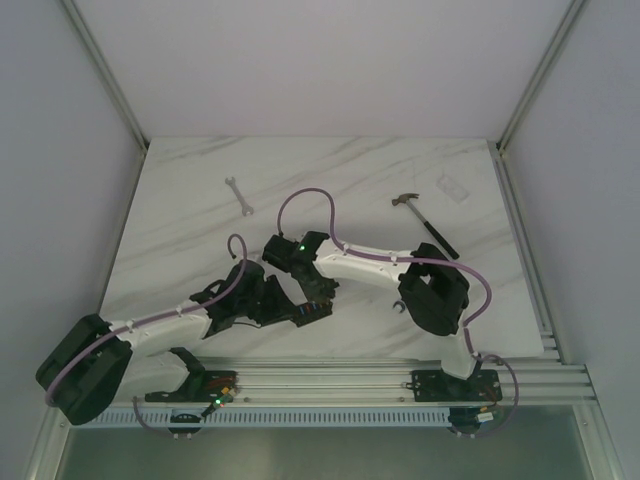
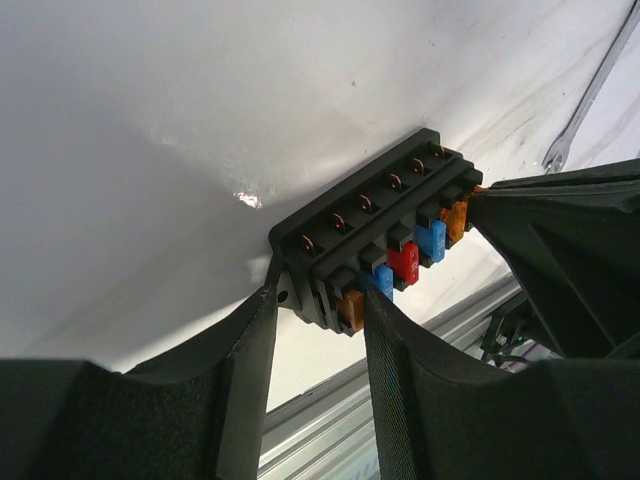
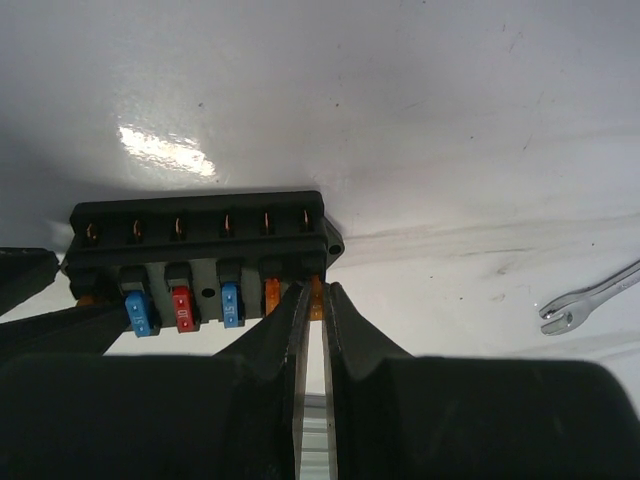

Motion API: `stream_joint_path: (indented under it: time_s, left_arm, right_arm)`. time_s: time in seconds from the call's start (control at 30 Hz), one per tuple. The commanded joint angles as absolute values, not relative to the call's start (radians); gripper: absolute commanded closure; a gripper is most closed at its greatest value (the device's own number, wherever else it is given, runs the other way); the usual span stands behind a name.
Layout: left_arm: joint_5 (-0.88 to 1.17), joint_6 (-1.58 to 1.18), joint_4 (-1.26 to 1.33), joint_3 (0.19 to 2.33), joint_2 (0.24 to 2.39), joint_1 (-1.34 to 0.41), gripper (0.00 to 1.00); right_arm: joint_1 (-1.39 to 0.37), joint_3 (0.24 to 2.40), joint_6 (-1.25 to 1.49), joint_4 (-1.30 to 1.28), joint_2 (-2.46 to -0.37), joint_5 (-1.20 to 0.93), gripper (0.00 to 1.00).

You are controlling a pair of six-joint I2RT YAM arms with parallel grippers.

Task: Snap on the fuse box
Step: Install the fuse at the fuse box base.

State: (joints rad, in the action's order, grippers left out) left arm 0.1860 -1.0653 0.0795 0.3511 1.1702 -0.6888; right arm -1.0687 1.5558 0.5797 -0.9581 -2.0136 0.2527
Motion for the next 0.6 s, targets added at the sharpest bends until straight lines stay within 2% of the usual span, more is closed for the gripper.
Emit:
stream_joint_path:
  time_s: [0.0,0.57]
  left_arm:
    - [0.150,-1.074,0.064,0.363,1.198,-0.696,0.54]
    - [0.113,-1.072,0.084,0.379,1.236,-0.701,0.57]
  right_arm:
    - [-1.073,1.461,0.606,-0.897,-2.071,0.215,1.00]
    - [-1.053,1.370,0.595,-0.792,-2.124,0.198,1.00]
